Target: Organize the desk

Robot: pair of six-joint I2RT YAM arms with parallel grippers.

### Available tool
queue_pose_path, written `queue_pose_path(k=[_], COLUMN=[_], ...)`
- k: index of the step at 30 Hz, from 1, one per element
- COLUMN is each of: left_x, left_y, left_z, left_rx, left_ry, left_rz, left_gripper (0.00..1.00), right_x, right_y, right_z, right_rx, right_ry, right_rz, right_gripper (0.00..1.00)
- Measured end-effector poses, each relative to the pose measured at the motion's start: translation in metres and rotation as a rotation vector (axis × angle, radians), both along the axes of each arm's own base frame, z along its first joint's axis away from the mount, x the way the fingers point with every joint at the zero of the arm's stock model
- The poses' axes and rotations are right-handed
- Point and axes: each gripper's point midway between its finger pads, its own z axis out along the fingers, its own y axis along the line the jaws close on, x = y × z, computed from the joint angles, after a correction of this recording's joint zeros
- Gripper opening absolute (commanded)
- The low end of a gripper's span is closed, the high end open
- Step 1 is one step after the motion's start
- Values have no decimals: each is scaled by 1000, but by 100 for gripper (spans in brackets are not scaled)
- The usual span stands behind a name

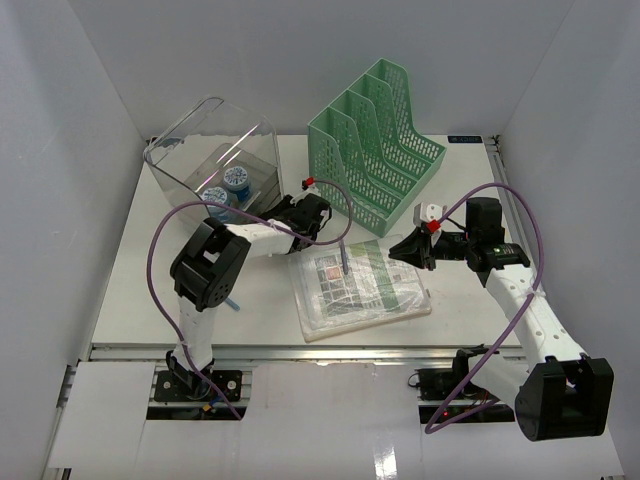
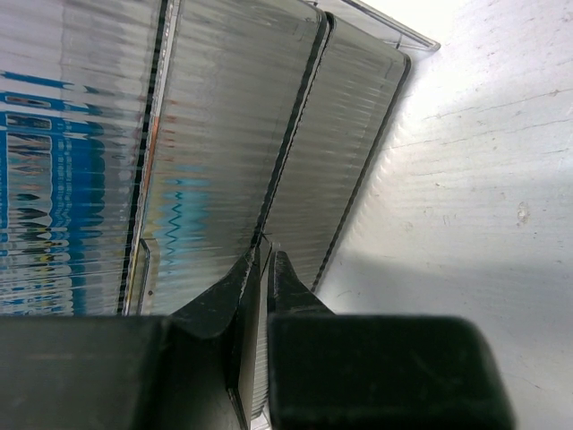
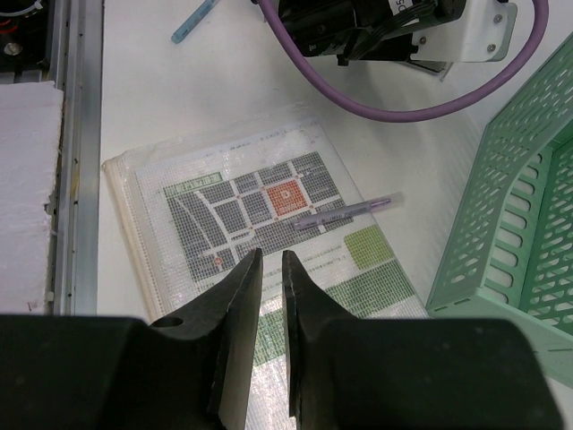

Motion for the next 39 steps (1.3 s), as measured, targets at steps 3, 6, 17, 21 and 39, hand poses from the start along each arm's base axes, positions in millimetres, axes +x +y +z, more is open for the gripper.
queue_pose_path(k=[3,6,17,21,39], left_x=[-1,-6,-44,-54,-124], left_y=[-2,-8,-52,-57,-87], left_z=[0,-1,-1,-7,95], left_rx=[-10,-16,-68,-120,-872], left_ry=[0,4,14,36,47], left_rz=[-1,-10,-71,-65,-118], left_gripper=[0,0,4,59,62], right_x=[0,0,1,0,1], right_y=[0,-1,-1,-1,-2], right_z=[0,0,0,0,1], right_rx=[0,0,1,3,5], right_ry=[0,0,1,0,1], right_rz=[-1,-2,-4,-2,-6], right_gripper=[21,21,21,21,22])
